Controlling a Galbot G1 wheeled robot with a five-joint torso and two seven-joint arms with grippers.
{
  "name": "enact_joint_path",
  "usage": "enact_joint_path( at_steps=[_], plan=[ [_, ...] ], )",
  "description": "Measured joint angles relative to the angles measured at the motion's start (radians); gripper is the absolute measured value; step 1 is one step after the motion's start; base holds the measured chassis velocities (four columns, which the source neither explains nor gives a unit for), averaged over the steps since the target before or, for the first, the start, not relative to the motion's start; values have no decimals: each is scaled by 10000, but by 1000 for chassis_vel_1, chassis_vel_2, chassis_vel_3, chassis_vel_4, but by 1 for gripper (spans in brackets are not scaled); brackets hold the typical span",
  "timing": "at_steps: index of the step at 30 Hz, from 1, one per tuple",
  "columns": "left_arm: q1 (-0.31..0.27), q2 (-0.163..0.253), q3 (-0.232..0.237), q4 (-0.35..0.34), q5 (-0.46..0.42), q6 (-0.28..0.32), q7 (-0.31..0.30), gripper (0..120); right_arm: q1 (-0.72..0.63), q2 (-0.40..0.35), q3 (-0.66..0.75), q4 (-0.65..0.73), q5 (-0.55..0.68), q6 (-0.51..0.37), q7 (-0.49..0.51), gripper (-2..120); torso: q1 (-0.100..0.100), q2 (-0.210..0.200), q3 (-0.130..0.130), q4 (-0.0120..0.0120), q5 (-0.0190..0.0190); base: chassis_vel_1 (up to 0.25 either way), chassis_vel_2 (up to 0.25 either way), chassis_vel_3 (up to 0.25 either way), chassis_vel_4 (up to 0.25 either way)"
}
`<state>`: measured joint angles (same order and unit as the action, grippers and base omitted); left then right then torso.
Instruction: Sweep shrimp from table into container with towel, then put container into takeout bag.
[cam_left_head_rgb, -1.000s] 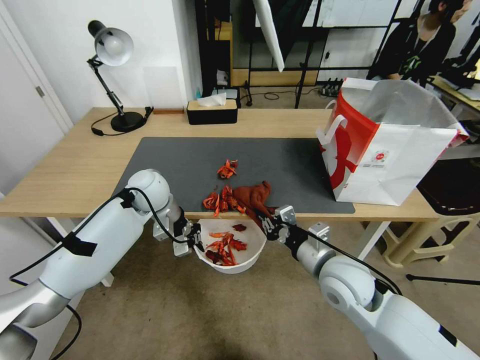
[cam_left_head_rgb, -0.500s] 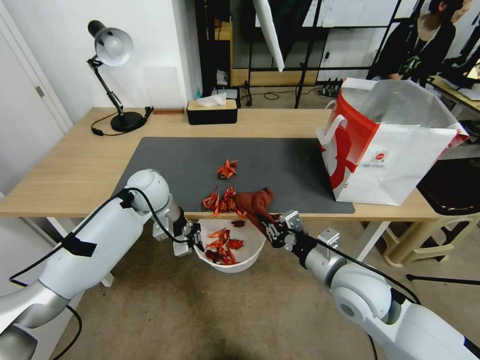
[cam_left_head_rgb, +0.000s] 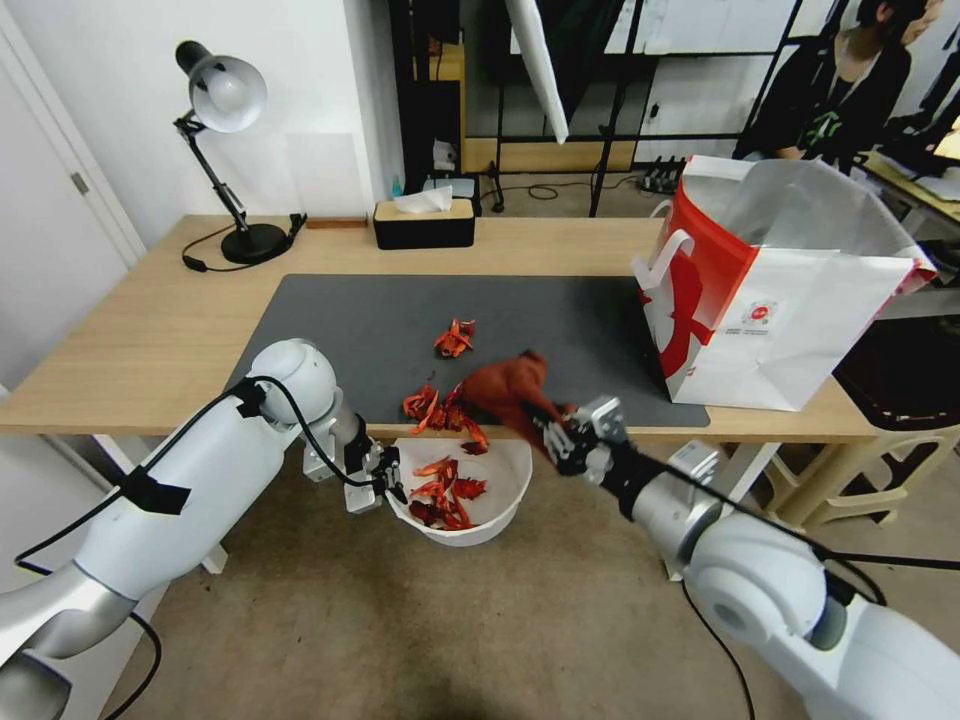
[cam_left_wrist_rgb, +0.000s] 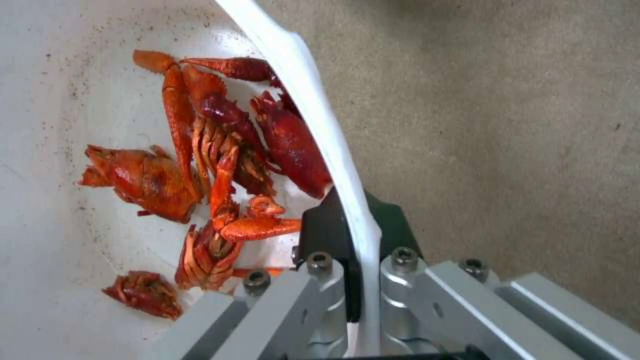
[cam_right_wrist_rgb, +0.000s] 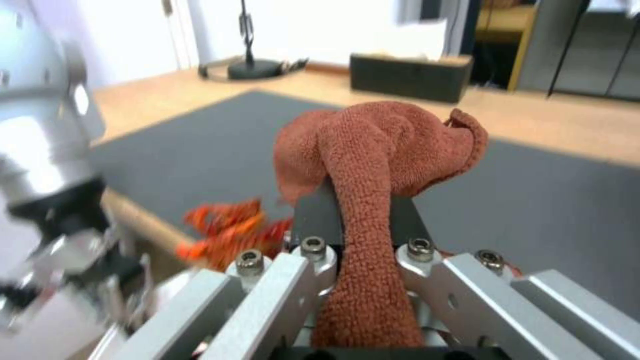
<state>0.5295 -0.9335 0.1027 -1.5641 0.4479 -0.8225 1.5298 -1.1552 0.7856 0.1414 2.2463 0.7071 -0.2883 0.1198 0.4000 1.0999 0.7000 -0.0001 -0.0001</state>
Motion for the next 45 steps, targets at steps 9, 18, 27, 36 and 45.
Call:
enact_joint_path(
  at_steps=[9, 18, 27, 36, 45],
  plan=[
    [-68, -4, 39, 247, 24, 0, 0, 0, 1102, 521, -117, -1315, 38, 781, -183, 2, 0, 0, 0, 0, 1, 0, 0, 0, 0],
    [-84, 116, 39, 297, 30, -1, 0, 0, 1995, 893, -608, -2234, 70, 1004, -189, 2, 0, 0, 0, 0, 0, 0, 0, 0, 0],
    [-6, 236, -36, 277, 40, -1, 0, 0, 3683, 1215, -1449, -3607, 288, 1344, -432, 2, 1, 0, 1, 2, 0, 0, 0, 0, 0],
    [257, 434, -272, 174, 47, 0, 1, 0, 5942, 2108, -2899, -6193, 629, 1712, -961, 2, 1, 0, 0, 1, 0, 0, 0, 0, 0],
    [247, 485, -304, 273, 13, 0, 0, 0, 6435, 2774, -3306, -7272, 340, 1775, -853, 2, 1, 0, 0, 0, 1, 0, 0, 0, 0]
  ],
)
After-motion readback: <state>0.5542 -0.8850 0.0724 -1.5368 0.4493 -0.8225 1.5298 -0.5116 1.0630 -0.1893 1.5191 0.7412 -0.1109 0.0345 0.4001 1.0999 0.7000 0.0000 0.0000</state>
